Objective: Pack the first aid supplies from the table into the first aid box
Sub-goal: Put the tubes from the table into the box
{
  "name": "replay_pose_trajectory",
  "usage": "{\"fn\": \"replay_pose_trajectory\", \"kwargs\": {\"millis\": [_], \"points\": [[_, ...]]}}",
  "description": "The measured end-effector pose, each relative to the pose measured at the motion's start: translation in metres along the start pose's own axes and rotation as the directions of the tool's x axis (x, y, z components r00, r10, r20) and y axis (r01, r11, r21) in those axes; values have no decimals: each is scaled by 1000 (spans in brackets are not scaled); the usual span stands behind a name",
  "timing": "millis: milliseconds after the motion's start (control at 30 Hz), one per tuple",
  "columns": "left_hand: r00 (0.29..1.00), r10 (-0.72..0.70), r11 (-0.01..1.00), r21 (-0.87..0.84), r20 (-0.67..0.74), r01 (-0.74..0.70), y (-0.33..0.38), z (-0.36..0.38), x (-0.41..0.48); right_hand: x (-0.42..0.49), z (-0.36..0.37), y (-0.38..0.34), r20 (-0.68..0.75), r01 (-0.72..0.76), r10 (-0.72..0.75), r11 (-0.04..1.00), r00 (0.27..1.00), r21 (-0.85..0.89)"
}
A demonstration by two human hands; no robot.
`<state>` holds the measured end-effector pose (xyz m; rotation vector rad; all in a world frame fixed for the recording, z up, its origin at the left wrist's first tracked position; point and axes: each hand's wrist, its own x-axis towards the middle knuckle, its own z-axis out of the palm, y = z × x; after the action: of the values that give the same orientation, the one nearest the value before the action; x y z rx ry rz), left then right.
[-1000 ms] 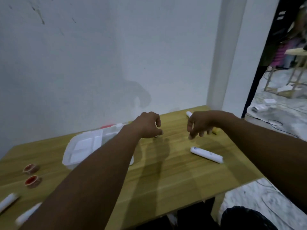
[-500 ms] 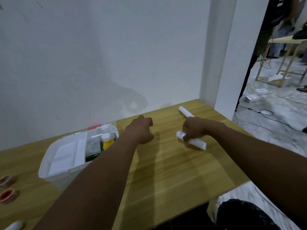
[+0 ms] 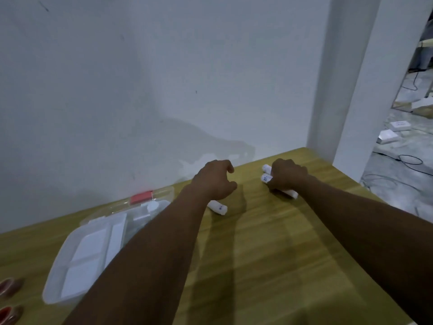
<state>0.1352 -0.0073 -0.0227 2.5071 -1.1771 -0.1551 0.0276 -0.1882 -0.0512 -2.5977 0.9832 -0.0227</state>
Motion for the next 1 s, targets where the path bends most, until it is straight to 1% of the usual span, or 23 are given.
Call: {"fn": "replay_pose_trajectory", "kwargs": {"millis": [100,167,267,333,400,467,533,600,667,767,867,900,967,1000], "points": [[997,-29,1000,-1,-77,29,-15,-21,-7,-7,-1,-31,-52,151,-147,984,988,98],[990,-33,999,3,-138,34,-25,-36,-17,-19,1,-62,-80,259,-251,960,965,107],[974,-39,999,12,-222,42,-38,-57,-36,-39,9,-107,-24,356,-356,926,934,129],[963,-61,998,-4,-261,63,-48,-70,-51,-46,26,-128,48,376,-383,920,923,111],[956,-92,996,-26,-280,89,-59,-81,-67,-47,53,-136,68,395,-399,916,914,65],[950,-114,993,-33,-290,109,-73,-89,-84,-49,79,-133,25,420,-422,906,906,55],[946,-134,991,-41,-294,128,-85,-95,-99,-50,95,-126,-37,408,-406,908,913,92],[942,-159,987,-50,-297,150,-96,-99,-112,-49,98,-124,-45,423,-421,899,906,112],[935,-182,983,-58,-304,172,-104,-101,-122,-54,89,-124,-31,447,-447,886,894,118],[929,-192,981,-72,-316,178,-111,-104,-133,-65,61,-126,-4,436,-444,879,896,194],[928,-181,983,-74,-326,165,-112,-110,-140,-76,17,-136,-55,490,-491,844,869,217],[926,-180,983,-75,-331,165,-112,-112,-142,-83,0,-142,-48,496,-501,829,864,259],[920,-186,982,-81,-345,169,-113,-116,-146,-99,-36,-155,21,501,-543,790,840,354],[916,-190,982,-84,-353,171,-114,-118,-149,-109,-53,-163,71,506,-567,780,821,368]]}}
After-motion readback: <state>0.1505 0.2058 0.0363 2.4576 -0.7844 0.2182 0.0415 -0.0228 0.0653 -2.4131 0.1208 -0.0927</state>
